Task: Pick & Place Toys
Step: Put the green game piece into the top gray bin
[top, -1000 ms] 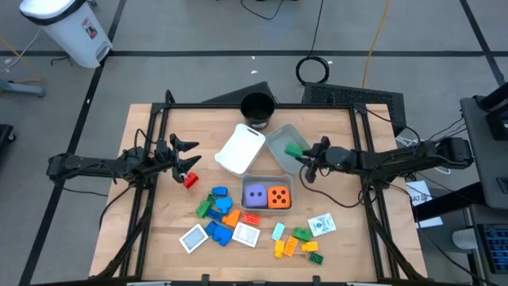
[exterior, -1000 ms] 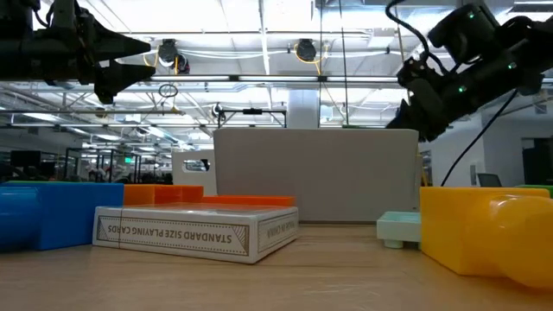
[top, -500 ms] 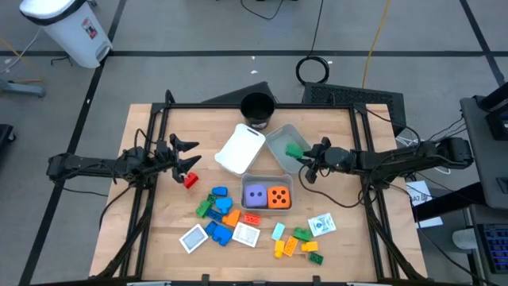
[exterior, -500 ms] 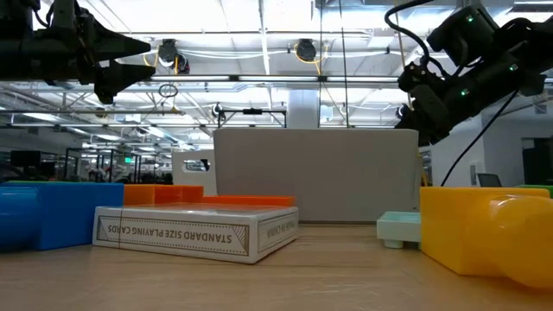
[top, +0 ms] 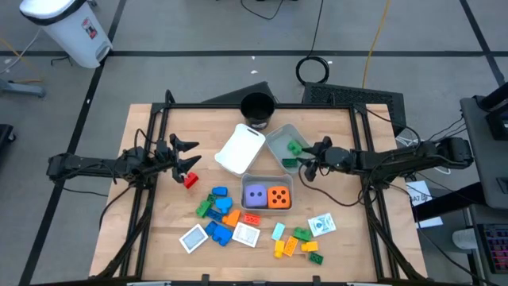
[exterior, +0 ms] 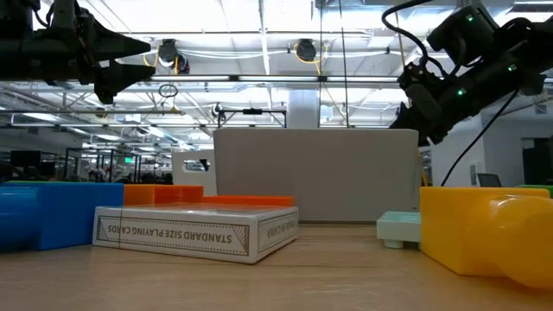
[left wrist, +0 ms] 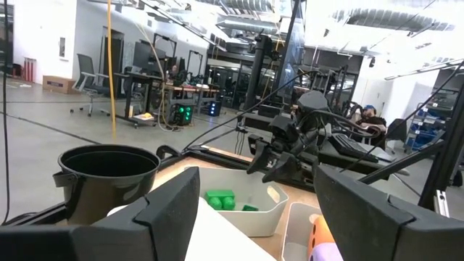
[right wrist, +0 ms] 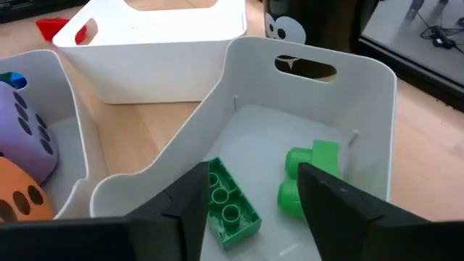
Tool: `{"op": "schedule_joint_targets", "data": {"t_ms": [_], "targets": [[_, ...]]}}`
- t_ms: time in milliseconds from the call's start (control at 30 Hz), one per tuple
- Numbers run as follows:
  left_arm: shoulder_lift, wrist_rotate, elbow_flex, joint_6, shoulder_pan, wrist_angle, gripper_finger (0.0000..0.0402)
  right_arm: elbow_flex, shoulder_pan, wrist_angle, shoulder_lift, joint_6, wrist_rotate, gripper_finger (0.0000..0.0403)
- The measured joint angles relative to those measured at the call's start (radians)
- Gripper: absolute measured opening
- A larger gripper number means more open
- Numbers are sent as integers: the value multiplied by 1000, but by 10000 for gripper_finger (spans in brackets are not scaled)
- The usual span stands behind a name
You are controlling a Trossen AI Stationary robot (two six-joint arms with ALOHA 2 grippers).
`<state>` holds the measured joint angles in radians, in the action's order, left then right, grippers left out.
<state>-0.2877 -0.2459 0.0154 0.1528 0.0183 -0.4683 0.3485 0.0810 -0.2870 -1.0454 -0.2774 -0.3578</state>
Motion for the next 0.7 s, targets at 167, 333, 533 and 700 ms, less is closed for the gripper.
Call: {"op": "schedule_joint_targets", "data": {"t_ms": [167, 333, 533, 700], "targets": [[0, 0, 0, 0, 0, 0, 278, 0, -40, -83, 0, 37, 108, 207], [0, 0, 0, 0, 0, 0, 278, 0, -124, -169, 0, 100, 222, 217], [0, 0, 0, 0, 0, 0, 278, 0, -252, -205, 0, 115, 284, 227], [0, 0, 0, 0, 0, 0, 278, 54, -394, -131, 0, 53, 277, 237]]}}
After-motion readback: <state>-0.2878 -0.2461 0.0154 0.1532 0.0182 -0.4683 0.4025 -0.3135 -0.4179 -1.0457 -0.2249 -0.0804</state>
